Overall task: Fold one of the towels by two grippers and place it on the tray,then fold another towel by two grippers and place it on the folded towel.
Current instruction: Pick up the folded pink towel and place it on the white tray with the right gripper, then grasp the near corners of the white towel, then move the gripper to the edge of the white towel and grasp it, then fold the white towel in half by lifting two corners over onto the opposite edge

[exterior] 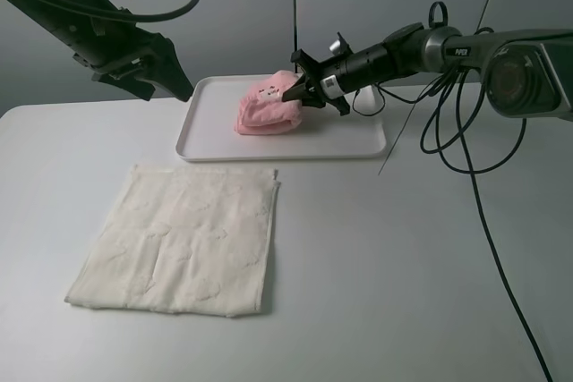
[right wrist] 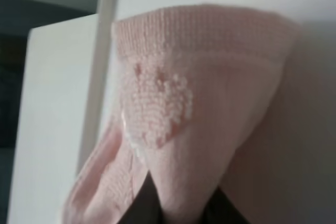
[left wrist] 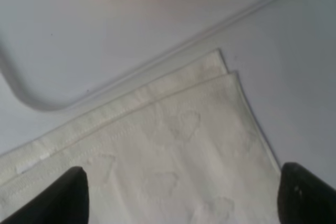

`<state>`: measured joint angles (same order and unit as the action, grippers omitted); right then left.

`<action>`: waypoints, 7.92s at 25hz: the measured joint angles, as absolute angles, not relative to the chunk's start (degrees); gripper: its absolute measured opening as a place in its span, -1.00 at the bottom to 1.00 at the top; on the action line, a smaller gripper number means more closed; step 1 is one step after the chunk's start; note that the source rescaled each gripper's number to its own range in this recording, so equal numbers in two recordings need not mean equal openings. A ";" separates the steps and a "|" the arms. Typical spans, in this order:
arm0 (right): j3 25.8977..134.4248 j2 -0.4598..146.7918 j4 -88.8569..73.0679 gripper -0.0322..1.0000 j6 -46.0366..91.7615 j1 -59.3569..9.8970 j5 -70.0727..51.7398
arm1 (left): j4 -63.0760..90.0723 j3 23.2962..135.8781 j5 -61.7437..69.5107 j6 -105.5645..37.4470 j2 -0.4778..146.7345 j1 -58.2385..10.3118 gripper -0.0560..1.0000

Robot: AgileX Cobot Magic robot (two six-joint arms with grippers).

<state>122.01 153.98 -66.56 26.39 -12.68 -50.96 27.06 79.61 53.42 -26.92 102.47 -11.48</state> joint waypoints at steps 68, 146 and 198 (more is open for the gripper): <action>66.02 110.48 -11.42 1.00 45.05 -56.94 -41.98 | -3.92 32.13 36.54 -74.15 87.90 -11.05 0.87; 66.23 119.98 -1.68 0.38 31.55 -62.18 -39.62 | -3.92 31.84 30.33 -79.36 99.42 -11.14 0.86; 66.23 120.09 -8.86 -0.93 23.51 -62.21 -34.51 | -3.88 31.99 26.41 -78.14 99.89 -11.14 -0.88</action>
